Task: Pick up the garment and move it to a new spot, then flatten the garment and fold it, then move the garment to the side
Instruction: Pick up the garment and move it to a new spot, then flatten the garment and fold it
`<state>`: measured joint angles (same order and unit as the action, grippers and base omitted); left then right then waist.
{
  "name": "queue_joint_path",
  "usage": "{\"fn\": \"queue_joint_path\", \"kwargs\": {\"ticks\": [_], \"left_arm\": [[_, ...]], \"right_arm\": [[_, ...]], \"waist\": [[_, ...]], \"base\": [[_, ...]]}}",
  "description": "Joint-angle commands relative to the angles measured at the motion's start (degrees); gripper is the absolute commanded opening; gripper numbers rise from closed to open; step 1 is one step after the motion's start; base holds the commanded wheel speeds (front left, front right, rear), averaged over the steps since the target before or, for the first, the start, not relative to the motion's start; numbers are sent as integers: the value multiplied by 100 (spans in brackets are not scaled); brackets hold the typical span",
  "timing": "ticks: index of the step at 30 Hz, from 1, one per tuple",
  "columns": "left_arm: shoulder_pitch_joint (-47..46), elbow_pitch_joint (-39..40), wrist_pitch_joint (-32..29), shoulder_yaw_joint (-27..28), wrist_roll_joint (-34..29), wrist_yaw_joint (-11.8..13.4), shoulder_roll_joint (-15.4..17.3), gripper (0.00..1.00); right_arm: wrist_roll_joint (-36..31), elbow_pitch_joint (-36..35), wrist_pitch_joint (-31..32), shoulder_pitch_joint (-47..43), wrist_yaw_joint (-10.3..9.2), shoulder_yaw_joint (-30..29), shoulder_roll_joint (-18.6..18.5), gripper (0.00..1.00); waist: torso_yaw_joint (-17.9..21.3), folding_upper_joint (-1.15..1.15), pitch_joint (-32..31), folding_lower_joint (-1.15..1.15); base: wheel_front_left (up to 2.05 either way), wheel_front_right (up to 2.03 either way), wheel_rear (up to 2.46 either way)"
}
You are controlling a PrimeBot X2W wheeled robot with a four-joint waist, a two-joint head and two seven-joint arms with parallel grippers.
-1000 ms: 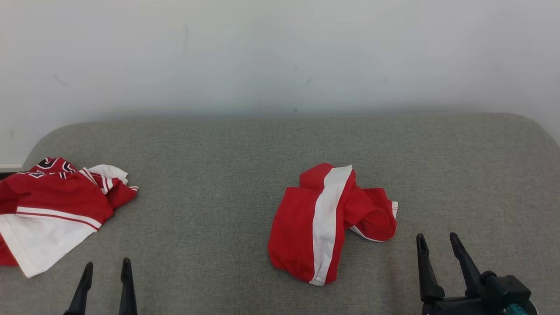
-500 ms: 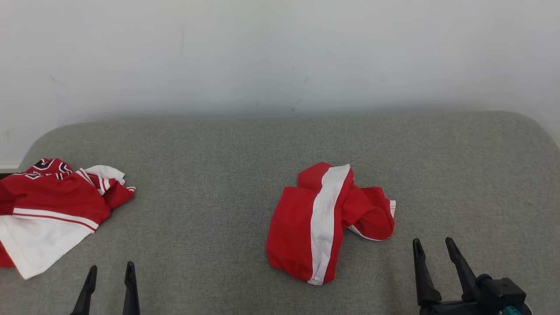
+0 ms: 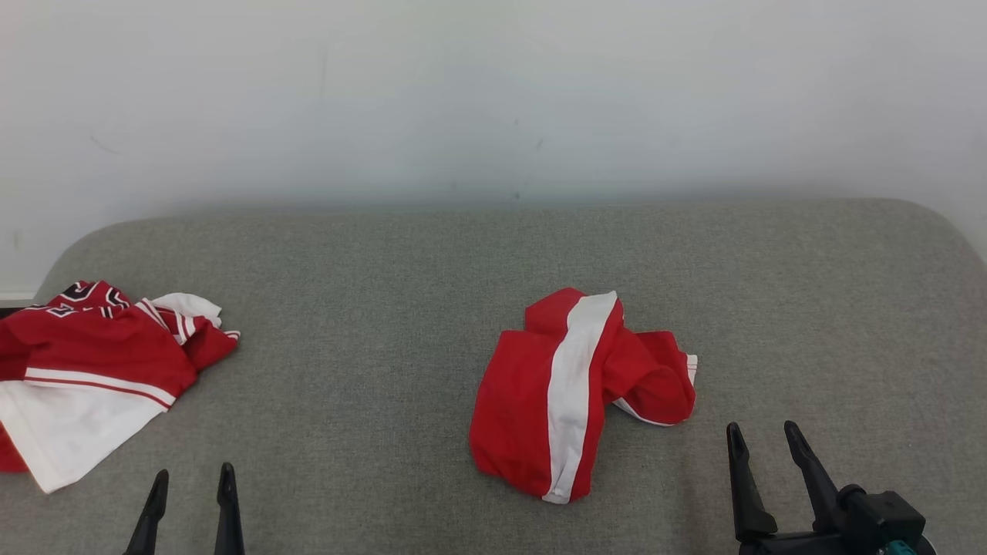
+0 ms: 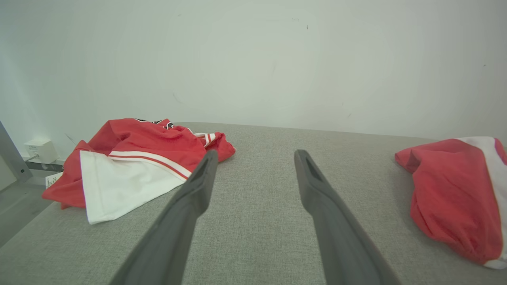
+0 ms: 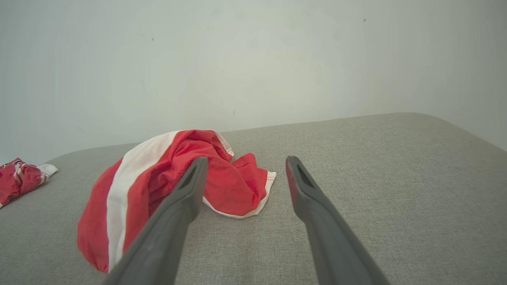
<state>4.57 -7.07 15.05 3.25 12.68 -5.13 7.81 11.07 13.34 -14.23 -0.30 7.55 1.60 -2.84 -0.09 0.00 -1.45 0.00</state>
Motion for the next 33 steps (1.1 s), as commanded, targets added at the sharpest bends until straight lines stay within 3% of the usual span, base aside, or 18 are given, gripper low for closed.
{"fn": "queue_joint_path", "kwargs": {"ticks": [1, 33], "left_arm": [[-33, -16, 19, 22, -49, -36, -25, 100], [-140, -83, 19, -207, 25, -241, 48, 100]], "right_arm": [[43, 4, -37, -18, -12, 5, -8, 100], [57, 39, -29, 11, -12, 61, -8, 100]], "waist": [[0, 0, -4, 0], [71, 0, 10, 0]], "base": [[0, 0, 0], [0, 0, 0]]}}
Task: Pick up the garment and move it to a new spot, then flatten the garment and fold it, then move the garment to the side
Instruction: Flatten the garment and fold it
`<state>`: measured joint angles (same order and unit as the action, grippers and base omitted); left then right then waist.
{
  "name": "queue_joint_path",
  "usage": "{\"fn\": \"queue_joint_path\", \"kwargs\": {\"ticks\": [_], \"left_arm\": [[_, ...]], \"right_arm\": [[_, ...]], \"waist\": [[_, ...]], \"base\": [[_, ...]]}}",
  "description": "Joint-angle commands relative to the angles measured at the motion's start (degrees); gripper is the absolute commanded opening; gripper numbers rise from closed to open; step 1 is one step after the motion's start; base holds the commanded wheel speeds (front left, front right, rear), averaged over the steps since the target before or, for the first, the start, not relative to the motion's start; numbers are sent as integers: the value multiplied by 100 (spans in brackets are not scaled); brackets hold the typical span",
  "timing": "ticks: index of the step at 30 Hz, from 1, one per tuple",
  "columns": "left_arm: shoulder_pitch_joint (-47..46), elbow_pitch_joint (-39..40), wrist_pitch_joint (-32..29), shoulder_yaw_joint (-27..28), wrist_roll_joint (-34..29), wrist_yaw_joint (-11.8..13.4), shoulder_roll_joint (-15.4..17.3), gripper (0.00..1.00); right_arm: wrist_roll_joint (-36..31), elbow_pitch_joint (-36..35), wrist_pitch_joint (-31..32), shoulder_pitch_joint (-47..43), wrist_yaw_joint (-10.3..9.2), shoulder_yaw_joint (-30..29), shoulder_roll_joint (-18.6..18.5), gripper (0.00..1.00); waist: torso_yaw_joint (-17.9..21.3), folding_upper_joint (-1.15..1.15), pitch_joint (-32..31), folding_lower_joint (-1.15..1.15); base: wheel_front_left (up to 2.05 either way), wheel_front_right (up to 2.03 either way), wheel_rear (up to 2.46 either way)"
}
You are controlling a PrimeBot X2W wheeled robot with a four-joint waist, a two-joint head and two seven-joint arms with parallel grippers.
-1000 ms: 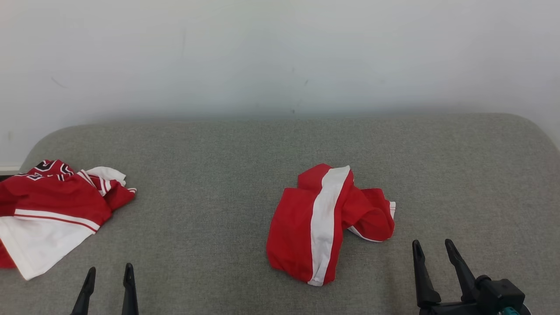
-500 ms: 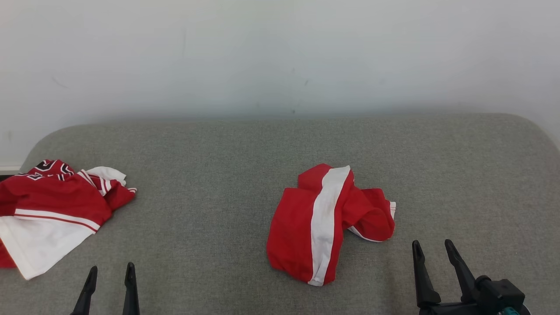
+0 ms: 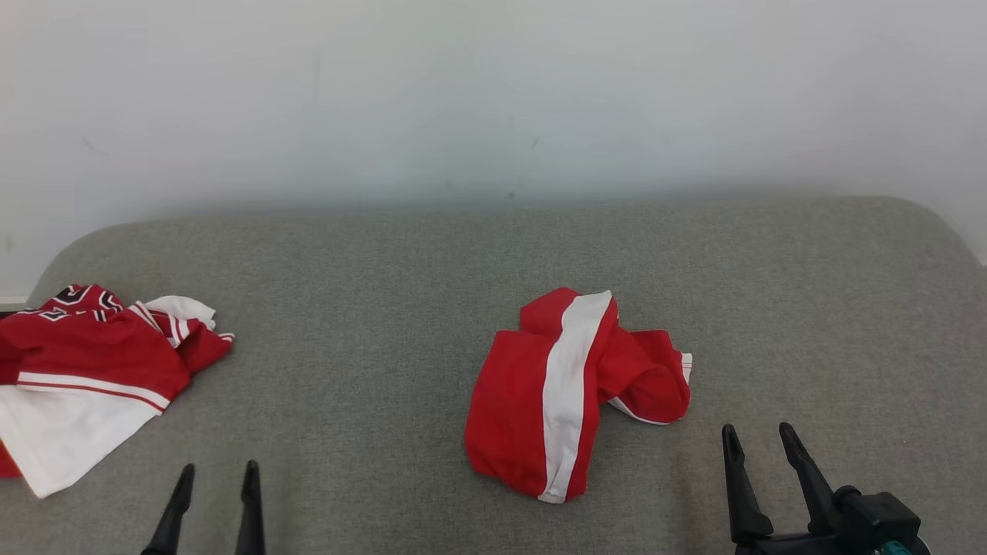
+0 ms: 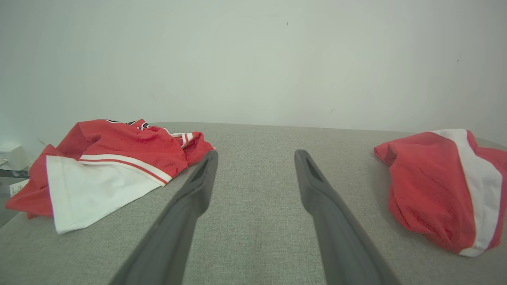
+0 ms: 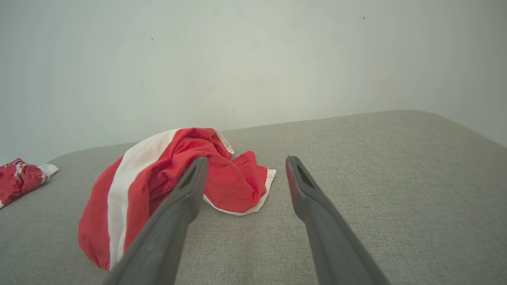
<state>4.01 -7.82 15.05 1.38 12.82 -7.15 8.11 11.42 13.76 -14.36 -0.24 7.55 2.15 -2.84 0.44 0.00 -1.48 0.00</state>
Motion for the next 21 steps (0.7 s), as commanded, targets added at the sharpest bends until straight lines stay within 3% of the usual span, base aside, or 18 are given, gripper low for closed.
{"fn": "queue_joint_path", "kwargs": {"ticks": [1, 5, 21], "left_arm": [[-116, -14, 19, -92, 12, -41, 16, 100], [-238, -83, 19, -381, 26, -28, 7, 100], [-1118, -1016, 19, -2399, 391, -29, 104, 100]], "right_arm": [[20, -1, -14, 18, -12, 14, -8, 100], [13, 8, -11, 29, -12, 24, -9, 100], [61, 26, 5, 172, -12, 56, -8, 100]], "waist": [[38, 0, 25, 0], [108, 0, 68, 0], [843, 0, 539, 0]], "base": [[0, 0, 0], [0, 0, 0], [0, 0, 0]]}}
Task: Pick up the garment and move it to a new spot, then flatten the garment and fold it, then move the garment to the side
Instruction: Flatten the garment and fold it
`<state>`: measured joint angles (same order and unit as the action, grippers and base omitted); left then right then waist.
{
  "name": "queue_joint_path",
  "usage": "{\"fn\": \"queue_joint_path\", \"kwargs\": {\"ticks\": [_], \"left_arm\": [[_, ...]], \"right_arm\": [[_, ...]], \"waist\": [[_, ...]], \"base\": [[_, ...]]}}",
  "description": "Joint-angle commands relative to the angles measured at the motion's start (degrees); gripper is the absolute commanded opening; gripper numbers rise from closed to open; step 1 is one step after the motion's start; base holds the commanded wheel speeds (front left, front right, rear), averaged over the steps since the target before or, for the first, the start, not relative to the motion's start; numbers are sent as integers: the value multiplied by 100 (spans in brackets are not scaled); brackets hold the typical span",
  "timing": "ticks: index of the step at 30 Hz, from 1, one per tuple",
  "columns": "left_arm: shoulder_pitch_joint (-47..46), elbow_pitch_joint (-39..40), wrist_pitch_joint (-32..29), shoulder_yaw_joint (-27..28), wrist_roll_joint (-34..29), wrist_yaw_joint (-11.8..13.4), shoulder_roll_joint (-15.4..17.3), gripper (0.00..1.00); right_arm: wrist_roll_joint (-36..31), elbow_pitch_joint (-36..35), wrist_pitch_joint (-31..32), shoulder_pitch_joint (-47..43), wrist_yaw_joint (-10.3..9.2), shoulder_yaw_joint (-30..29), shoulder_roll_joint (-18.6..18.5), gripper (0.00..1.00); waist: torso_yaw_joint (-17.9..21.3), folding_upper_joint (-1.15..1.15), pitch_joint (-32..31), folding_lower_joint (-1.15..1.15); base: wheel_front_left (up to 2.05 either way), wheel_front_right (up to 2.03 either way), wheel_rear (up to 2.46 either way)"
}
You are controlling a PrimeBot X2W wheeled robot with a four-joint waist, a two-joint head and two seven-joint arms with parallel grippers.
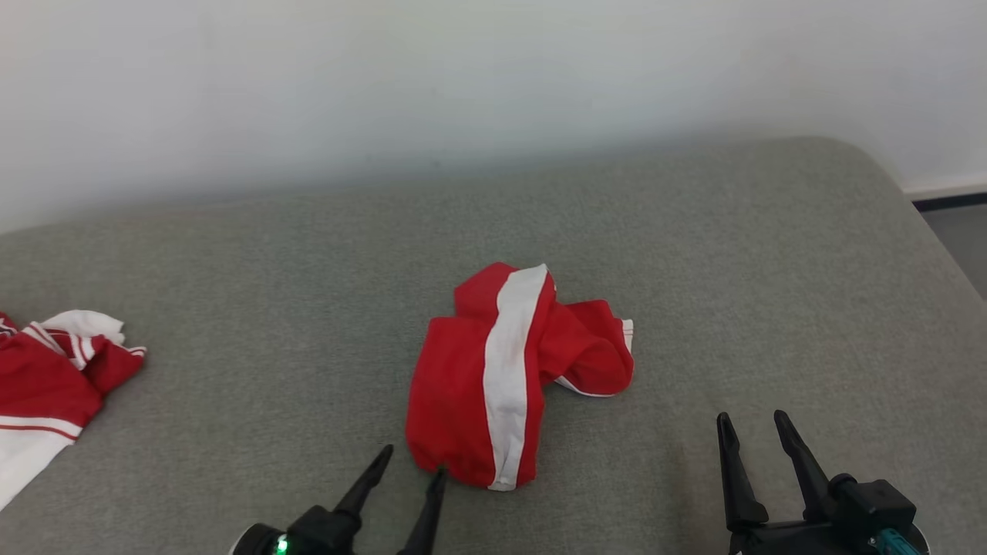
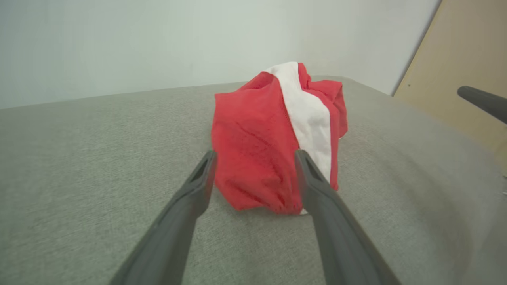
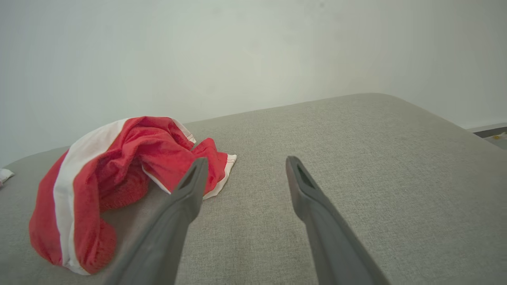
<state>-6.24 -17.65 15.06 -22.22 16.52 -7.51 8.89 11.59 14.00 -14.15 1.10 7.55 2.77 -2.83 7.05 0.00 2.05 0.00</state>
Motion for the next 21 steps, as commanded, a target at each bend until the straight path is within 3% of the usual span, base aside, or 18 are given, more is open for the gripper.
{"fn": "queue_joint_path", "kwargs": {"ticks": [1, 10, 21], "left_arm": [[-144, -91, 18, -151, 37, 8, 32, 100], [-687, -737, 9, -1007, 108, 8, 52, 100], [-1366, -1931, -27, -1368, -7, 10, -182, 100]], "right_arm": [[47, 7, -25, 52, -12, -21, -9, 100], [131, 48, -73, 224, -12, 39, -9, 100], [216, 149, -108, 343, -12, 102, -9, 100]], "waist": [[217, 0, 225, 0], [498, 0, 544, 0], [722, 0, 715, 0]], "base": [[0, 0, 0], [0, 0, 0], [0, 0, 0]]}}
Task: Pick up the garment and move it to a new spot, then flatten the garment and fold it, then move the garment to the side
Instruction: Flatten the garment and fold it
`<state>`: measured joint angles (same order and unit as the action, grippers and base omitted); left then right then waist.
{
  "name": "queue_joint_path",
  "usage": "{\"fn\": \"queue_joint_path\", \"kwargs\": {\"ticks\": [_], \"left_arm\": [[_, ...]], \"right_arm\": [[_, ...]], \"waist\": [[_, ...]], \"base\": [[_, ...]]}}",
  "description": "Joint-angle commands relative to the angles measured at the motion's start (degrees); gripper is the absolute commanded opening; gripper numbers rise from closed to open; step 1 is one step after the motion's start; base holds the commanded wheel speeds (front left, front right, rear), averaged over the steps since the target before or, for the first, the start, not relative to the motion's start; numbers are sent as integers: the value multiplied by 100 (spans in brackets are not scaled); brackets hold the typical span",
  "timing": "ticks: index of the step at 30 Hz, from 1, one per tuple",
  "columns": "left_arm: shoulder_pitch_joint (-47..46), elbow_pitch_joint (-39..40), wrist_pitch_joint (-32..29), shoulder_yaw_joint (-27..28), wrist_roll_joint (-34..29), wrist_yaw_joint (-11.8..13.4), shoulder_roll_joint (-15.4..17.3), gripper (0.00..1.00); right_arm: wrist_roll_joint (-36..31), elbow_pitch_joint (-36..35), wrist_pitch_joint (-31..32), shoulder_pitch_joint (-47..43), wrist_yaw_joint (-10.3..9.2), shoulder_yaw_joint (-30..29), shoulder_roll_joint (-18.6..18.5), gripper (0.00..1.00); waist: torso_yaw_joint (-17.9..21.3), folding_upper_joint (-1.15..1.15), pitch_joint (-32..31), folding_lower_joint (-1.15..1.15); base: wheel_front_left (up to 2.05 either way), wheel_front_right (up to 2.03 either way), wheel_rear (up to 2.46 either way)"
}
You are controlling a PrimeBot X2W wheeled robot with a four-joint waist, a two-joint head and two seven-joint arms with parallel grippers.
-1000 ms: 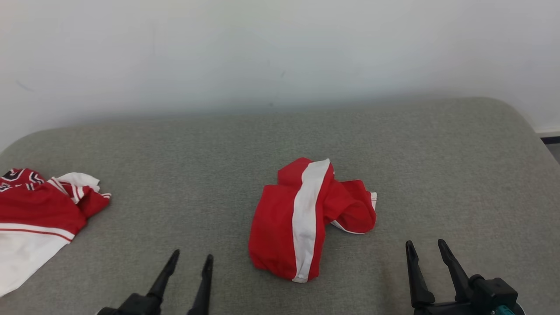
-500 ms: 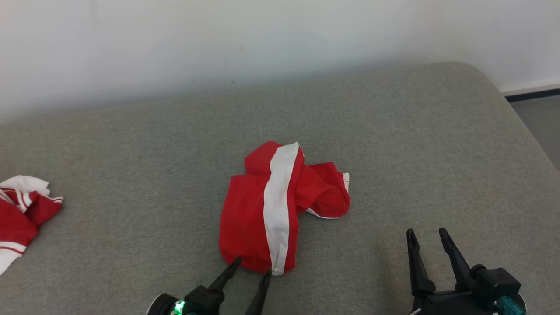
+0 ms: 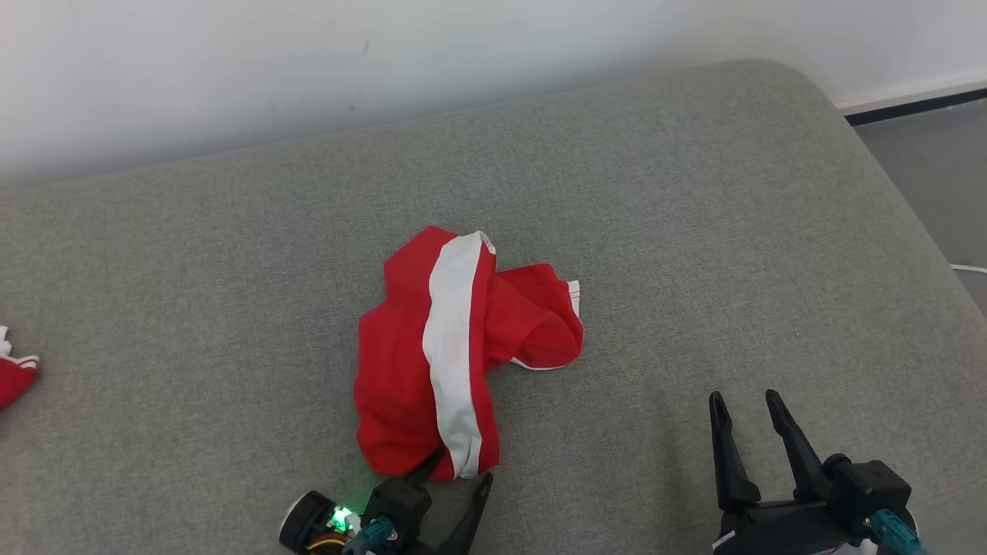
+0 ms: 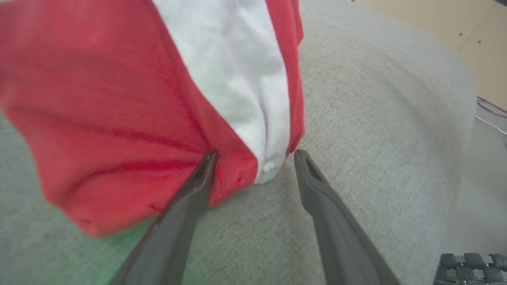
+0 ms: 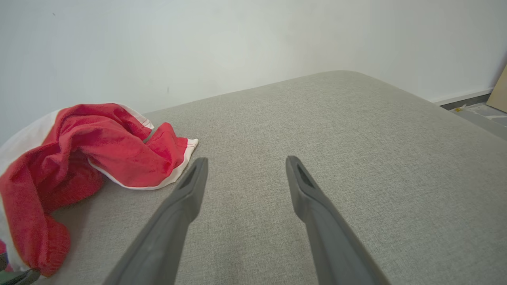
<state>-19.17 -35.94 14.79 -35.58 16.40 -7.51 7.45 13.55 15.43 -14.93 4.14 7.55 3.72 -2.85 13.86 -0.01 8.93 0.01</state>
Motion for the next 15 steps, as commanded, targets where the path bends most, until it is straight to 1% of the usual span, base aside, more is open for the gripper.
{"fn": "queue_joint_path", "kwargs": {"ticks": [1, 2, 3, 6, 9, 12, 15], "left_arm": [[-120, -212, -7, -78, 14, 10, -68, 100], [-173, -295, -1, -88, 39, 9, -97, 91], [-208, -381, 4, -91, 66, 9, -114, 0], [-242, -460, 23, -67, 143, 9, -157, 0], [-260, -389, 42, 17, 230, 9, -131, 0], [-164, -78, 41, 176, 273, 33, -6, 0], [10, 330, 41, 344, 235, 98, 203, 0]], "right_arm": [[23, 18, -30, 45, -12, 6, -7, 100], [25, 25, -30, 51, -12, 1, -7, 100], [25, 31, -32, 49, -12, -8, -7, 100], [17, 0, -33, 25, -12, -70, -8, 100], [-23, -26, -33, -67, -12, -150, -5, 100], [-39, -28, -34, -128, -12, -206, -8, 100], [-30, -29, -34, -210, -12, -214, -5, 100]], "waist": [[52, 1, 27, -1], [60, 1, 23, -1], [64, 1, 12, -1], [39, 1, -24, -1], [-79, 1, -113, -1], [-277, 1, -226, -1], [-509, 1, -343, -1]], "base": [[0, 0, 0], [0, 0, 0], [0, 0, 0], [0, 0, 0], [0, 0, 0], [0, 0, 0], [0, 0, 0]]}}
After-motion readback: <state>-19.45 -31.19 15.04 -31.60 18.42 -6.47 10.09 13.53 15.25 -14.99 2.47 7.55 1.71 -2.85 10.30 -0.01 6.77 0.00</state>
